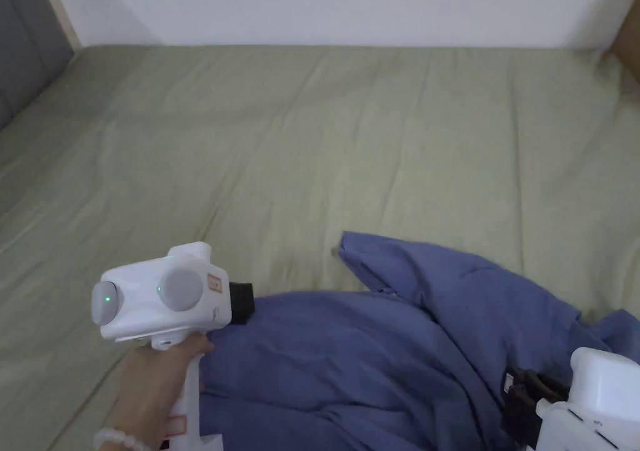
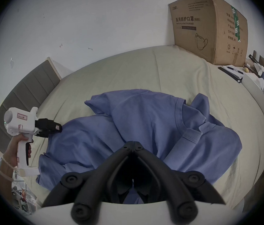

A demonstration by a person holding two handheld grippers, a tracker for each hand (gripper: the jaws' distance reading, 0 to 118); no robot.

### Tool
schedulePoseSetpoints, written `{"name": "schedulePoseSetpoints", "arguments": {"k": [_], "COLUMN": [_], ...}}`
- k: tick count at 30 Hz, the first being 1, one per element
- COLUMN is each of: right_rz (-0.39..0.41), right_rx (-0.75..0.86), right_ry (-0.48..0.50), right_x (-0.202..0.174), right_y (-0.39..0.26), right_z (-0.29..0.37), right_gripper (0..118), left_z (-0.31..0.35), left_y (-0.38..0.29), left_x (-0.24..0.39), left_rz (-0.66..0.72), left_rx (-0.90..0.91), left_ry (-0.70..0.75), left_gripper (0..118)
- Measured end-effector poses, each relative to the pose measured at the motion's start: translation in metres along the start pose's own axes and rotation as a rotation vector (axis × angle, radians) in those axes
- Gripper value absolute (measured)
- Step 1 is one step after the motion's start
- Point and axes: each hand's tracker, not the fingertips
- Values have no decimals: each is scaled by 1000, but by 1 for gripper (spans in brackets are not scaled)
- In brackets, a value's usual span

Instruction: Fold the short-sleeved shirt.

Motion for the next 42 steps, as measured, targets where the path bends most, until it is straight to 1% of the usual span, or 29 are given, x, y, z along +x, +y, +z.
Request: {"name": "schedulePoseSetpoints", "arguments": {"k": [2,3,5,8,11,13,14,15,17,18,20,21,22,23,25,27,28,30,31,32,33,34,35,36,38,39,40,41,42], "right_rz": [-12,-20,-37,-31,-20,-30,-17,20,60,75,80,110,129,150,120,86,103,161,210,223,237,301,334,315,249,279,375,465,524], "right_rx": [-18,-27,-34,-37,-28,-27,-34,-64,-115,-142,-188,-221,-220,-237,-241,-315,-372,-444,-469,-487,-478,-471,-468,-471,-502,-501,-507,-505,-520], "right_ry": [-3,-1,3,2,5,46,67,93,92,123,146,133,128,114,36,37,58,36,7,-9,16,-40,-53,-44,-37,-36,-66,-115,-121], "right_x": [2,3,5,7,15,23,26,29,34,36,41,42,45,46,50,52,52,45,38,32,28,24,20,19,19,15,9,4,3], "right_y": [-2,-3,-5,-5,4,20,31,42,74,89,117,132,146,156,179,192,196,192,186,182,173,165,164,169,177,178,176,173,171], "right_z": [-5,-6,-6,-5,-2,-4,-7,-13,-31,-42,-67,-80,-98,-112,-142,-172,-193,-211,-221,-226,-235,-242,-244,-242,-234,-231,-229,-229,-229], "right_gripper": [0,0,0,0,0,0,0,0,0,3,58,89,108,108,106,105,104,102,93,81,71,76,76,75,57,41,19,5,3], "left_z": [2,1,-3,2,22,38,46,53,64,67,74,76,79,80,84,85,84,81,79,78,76,74,73,73,74,74,74,74,75], "left_y": [-6,-9,-12,-9,-1,0,0,-1,-5,-6,-10,-11,-12,-13,-15,-16,-16,-16,-15,-15,-15,-15,-15,-15,-15,-16,-16,-16,-17], "left_x": [9,11,18,16,5,3,2,3,3,2,1,1,0,-1,-3,-7,-10,-14,-15,-15,-16,-17,-18,-19,-21,-21,-20,-20,-20], "left_rz": [-95,-100,-130,-119,-60,-58,-58,-71,-82,-74,-48,-45,-49,-54,-62,-46,-33,-9,-13,-14,-19,-25,-24,-21,-6,-3,1,3,2], "left_rx": [14,11,1,5,17,40,53,53,76,76,92,86,88,90,93,90,90,76,72,63,61,57,54,54,53,56,57,56,56], "left_ry": [53,55,70,65,-44,-92,-98,-105,-132,-141,-162,-166,-171,-170,-171,-175,-184,-190,-186,-176,-164,-153,-150,-156,-168,-170,-167,-164,-162], "left_gripper": [21,9,6,5,5,5,5,5,5,5,5,5,5,5,5,5,5,5,5,5,5,5,5,5,5,5,5,5,5]}}
